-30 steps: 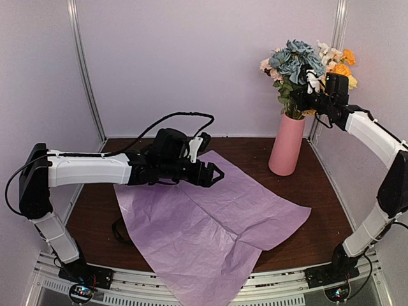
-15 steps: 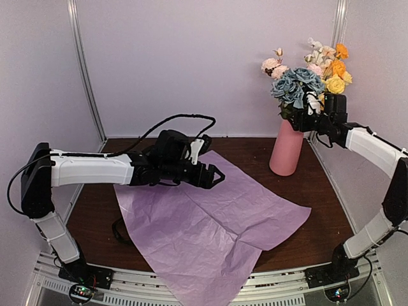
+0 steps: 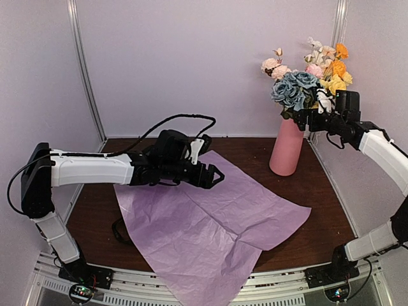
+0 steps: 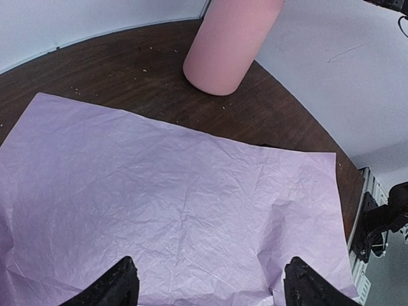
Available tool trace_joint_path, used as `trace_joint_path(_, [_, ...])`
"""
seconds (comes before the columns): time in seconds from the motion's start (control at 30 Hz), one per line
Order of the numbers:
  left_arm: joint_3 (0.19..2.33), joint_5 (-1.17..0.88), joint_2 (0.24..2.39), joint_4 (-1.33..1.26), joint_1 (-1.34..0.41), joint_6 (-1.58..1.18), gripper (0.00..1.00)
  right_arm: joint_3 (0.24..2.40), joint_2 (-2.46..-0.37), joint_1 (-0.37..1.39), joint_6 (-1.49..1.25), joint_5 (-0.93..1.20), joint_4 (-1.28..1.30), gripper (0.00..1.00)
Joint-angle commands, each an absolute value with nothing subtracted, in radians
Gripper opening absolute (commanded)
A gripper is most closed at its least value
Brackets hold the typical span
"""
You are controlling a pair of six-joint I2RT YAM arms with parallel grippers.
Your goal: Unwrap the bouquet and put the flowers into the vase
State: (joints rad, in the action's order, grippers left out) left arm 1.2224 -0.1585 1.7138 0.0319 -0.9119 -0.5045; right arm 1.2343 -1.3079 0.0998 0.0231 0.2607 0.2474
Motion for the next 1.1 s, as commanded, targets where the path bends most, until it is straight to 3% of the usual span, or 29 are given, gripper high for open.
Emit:
trace_joint_path(0.0, [1.262,-0.098,1.680,0.055,-0.916,-0.457,0.81,1.222,-1.244,0.095,0.032,0.251,0.367,1.00])
trace_joint_path(0.43, [1.311,0.049,1.578,0.223,-0.869,-0.311,0.82,1.030,-1.026,0.095,0.058,0.337,0.440,1.00])
trace_joint_path(0.67, [1.388,0.242,1.458,0.466,-0.773,-0.188,0.97,1.054,-0.972,0.077,0.093,0.373,0.480,1.00])
trace_joint_path(0.77, [1.426,0.257,1.424,0.552,-0.709,-0.163,0.98,1.064,-0.948,0.064,0.138,0.457,0.509,1.00])
trace_joint_path(1.07, [1.535,0.399,1.348,0.701,-0.579,-0.087,0.98,1.139,-0.886,0.061,0.094,0.178,0.545,1.00])
